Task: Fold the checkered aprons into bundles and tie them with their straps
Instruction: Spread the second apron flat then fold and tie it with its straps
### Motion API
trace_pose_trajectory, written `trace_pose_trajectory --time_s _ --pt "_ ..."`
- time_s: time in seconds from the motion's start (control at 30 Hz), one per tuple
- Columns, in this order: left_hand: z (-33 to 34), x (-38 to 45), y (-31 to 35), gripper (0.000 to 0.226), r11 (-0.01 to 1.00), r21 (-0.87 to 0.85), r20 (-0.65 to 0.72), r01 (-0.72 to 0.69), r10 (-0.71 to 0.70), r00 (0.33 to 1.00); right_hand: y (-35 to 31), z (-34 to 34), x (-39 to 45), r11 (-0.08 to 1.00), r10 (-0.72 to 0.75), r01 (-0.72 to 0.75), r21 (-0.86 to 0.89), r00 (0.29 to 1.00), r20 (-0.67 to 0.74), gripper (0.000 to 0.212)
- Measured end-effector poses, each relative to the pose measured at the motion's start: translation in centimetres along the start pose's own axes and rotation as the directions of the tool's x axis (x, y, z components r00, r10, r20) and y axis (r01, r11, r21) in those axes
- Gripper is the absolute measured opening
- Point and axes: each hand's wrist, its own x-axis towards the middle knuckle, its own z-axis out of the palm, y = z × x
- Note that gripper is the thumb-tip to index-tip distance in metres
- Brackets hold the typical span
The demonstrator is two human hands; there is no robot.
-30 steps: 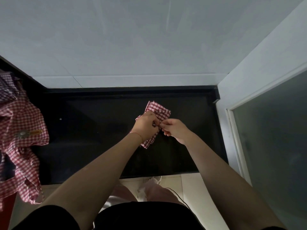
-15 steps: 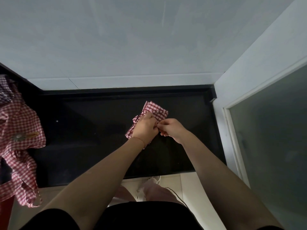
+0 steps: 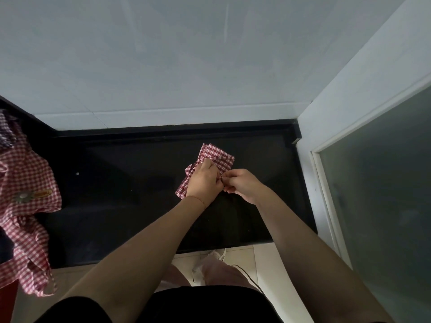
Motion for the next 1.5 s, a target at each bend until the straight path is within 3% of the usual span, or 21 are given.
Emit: trace_pose_trajectory --time_s 0.23,0.4,0.6,0.87,1.0,1.1,1.17,1.27,1.37,1.5 --pt "0.3 -0.1 0.7 0.011 0.998 0.031 -0.026 0.046 -0.045 0.999 0.4 0.1 -0.4 0.996 -0.008 0.008 0.093 1.0 -0.002 0.018" --pt "0.2 0.4 0.8 0.012 0.993 0.032 0.006 0.109 -0.11 0.994 0.5 0.4 -0.2 0.998 -0.039 0.042 0.057 0.998 -0.047 0.013" --pt "0.8 -0.2 1.1 0.01 0.983 -0.042 -0.059 0.179 -0.181 0.982 0.2 1.2 0.0 0.992 0.063 -0.05 0.113 0.99 -0.122 0.01" --pt "1.1 -0.6 1.5 0.009 0.974 -0.078 -0.104 0.211 -0.218 0.97 0.1 1.7 -0.2 0.969 0.104 -0.064 0.239 0.982 -0.157 0.011" --pt "0.2 0.2 1.8 0.013 0.968 -0.02 0.004 0.248 -0.248 0.969 0.0 1.4 0.0 0.989 0.071 -0.046 0.137 0.981 -0.18 0.011" --pt "-1.4 1.7 2.8 0.024 0.952 0.124 0.186 0.279 -0.299 0.936 0.3 1.3 0.0 0.996 -0.088 0.079 -0.05 0.974 -0.207 0.013" --pt "-2.6 2.8 3.5 0.032 0.949 0.231 0.271 0.216 -0.276 0.922 0.4 1.3 -0.1 0.967 -0.203 0.153 -0.204 0.946 -0.251 0.015" --pt "-3.6 3.4 4.1 0.026 0.954 0.278 0.358 0.116 -0.215 0.908 0.7 1.1 -0.1 0.979 -0.17 0.131 -0.159 0.95 -0.263 0.012" --pt "-3.5 1.9 2.8 0.031 0.967 0.246 0.308 0.071 -0.147 0.94 0.8 1.0 -0.2 0.99 -0.112 0.092 -0.107 0.973 -0.201 0.014" --pt "-2.2 -1.3 0.5 0.017 0.987 0.136 0.134 0.091 -0.109 0.985 0.9 1.9 -0.1 0.943 -0.187 0.106 -0.316 0.953 -0.238 0.014"
